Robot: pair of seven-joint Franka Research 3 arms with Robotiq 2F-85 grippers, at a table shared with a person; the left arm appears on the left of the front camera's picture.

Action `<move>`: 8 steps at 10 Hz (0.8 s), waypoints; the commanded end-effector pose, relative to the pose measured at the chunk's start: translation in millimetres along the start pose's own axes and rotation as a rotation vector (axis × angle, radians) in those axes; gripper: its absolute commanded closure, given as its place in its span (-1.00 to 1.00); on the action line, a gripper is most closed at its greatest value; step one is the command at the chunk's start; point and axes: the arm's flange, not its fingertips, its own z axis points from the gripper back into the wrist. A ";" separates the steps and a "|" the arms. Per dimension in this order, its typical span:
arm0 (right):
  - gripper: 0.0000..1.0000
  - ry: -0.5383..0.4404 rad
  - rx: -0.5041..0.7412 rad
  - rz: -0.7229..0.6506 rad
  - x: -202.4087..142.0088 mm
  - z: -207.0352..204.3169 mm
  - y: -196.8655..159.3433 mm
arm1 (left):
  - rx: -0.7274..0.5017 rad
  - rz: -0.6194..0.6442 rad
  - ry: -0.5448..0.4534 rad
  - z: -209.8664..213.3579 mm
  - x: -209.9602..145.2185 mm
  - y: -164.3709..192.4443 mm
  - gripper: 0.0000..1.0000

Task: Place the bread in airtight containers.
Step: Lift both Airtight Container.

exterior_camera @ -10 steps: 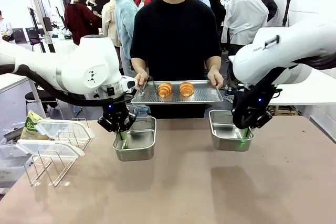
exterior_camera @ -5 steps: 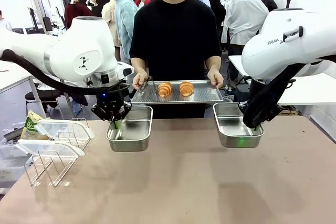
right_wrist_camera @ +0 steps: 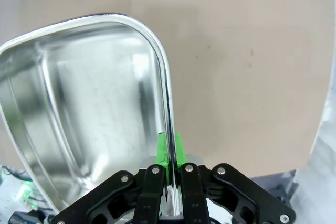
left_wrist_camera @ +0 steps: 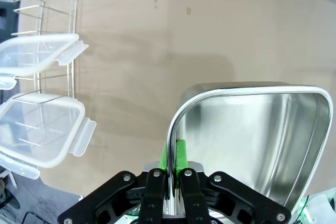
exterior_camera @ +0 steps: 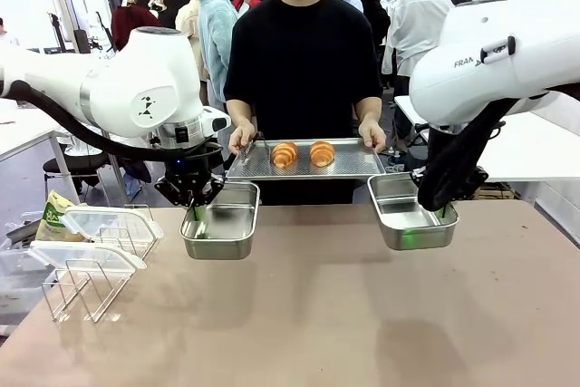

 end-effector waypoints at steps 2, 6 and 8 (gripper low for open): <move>1.00 0.005 -0.053 -0.020 9.5 13.9 7.0 | 0.010 0.037 -0.017 10.7 4.7 -1.4 1.00; 1.00 0.006 -0.016 0.005 5.5 10.6 4.8 | -0.006 0.003 -0.006 3.4 3.0 -1.3 1.00; 1.00 0.006 -0.016 0.005 5.5 10.6 4.8 | -0.006 0.003 -0.006 3.4 3.0 -1.3 1.00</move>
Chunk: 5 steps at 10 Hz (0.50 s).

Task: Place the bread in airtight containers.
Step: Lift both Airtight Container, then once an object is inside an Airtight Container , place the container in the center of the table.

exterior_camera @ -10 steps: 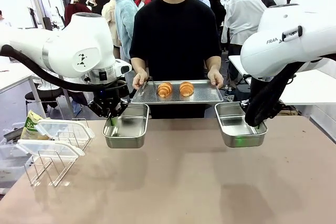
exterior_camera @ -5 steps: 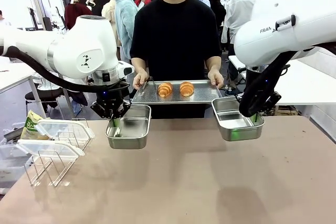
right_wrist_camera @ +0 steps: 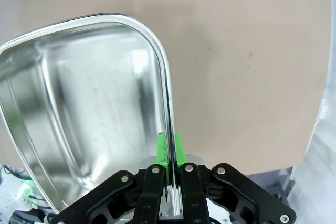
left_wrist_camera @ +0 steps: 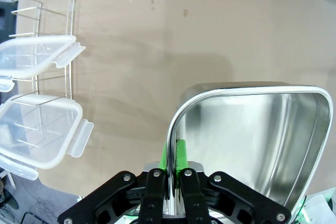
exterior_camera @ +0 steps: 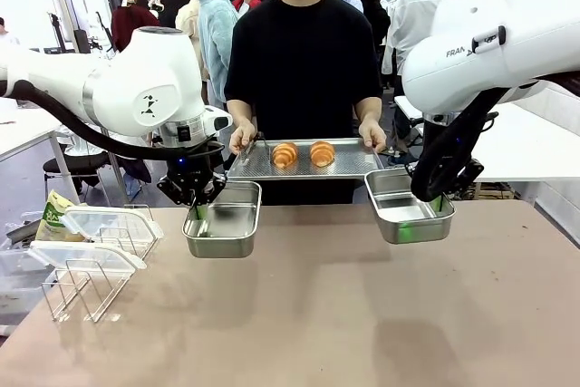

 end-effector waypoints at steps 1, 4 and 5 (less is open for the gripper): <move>1.00 -0.006 -0.001 0.000 -3.3 2.2 -0.6 | 0.002 0.000 -0.005 2.1 0.1 0.7 1.00; 1.00 -0.006 -0.001 0.000 -3.3 2.2 -0.6 | 0.002 0.000 -0.005 2.1 0.1 0.7 1.00; 1.00 -0.006 -0.001 0.000 -3.3 2.2 -0.6 | 0.002 0.000 -0.005 2.1 0.1 0.7 1.00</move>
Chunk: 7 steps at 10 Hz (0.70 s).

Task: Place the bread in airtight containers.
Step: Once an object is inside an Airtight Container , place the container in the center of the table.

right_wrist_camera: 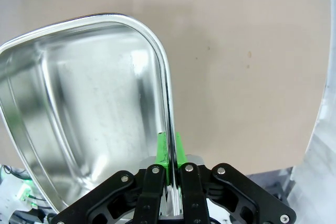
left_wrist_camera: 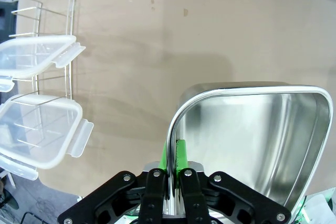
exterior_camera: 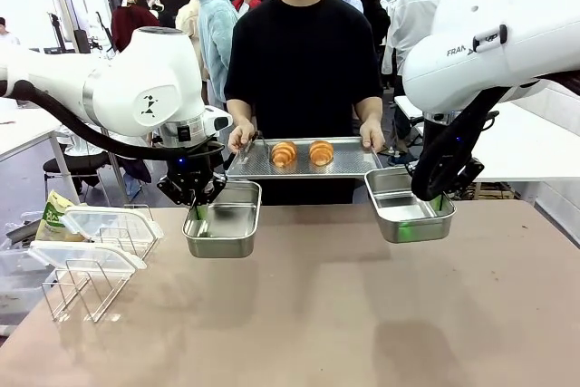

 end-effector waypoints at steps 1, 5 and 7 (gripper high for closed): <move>1.00 -0.004 -0.002 0.000 -3.0 1.2 -0.6 | 0.002 0.000 -0.005 2.1 0.1 0.7 1.00; 1.00 -0.004 -0.002 0.000 -3.0 1.2 -0.6 | 0.002 0.000 -0.005 2.1 0.1 0.7 1.00; 1.00 -0.004 -0.002 0.000 -3.0 1.2 -0.6 | 0.002 0.000 -0.005 2.1 0.1 0.7 1.00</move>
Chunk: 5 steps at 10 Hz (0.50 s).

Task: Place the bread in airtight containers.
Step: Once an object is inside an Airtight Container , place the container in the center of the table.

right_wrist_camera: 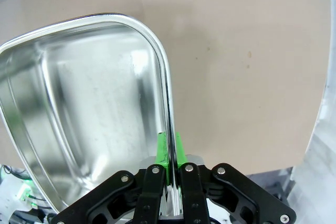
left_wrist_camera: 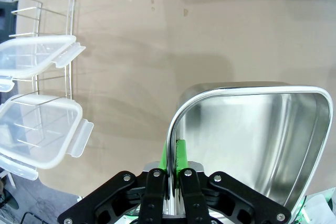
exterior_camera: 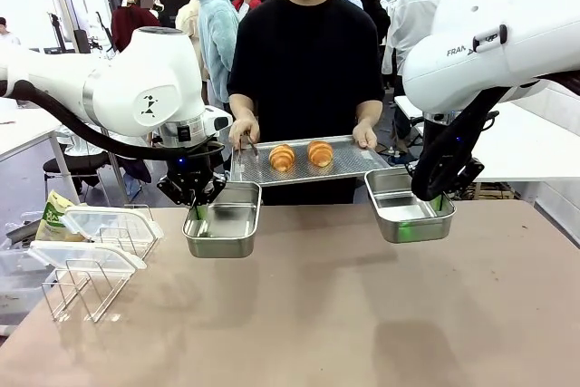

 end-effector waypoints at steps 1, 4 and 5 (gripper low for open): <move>1.00 -0.004 -0.002 0.000 -3.0 1.2 -0.6 | 0.002 0.000 -0.005 2.1 0.1 0.7 1.00; 1.00 -0.004 -0.002 0.000 -3.0 1.2 -0.6 | 0.002 0.000 -0.005 2.1 0.1 0.7 1.00; 1.00 -0.004 -0.002 0.000 -3.0 1.2 -0.6 | 0.002 0.000 -0.005 2.1 0.1 0.7 1.00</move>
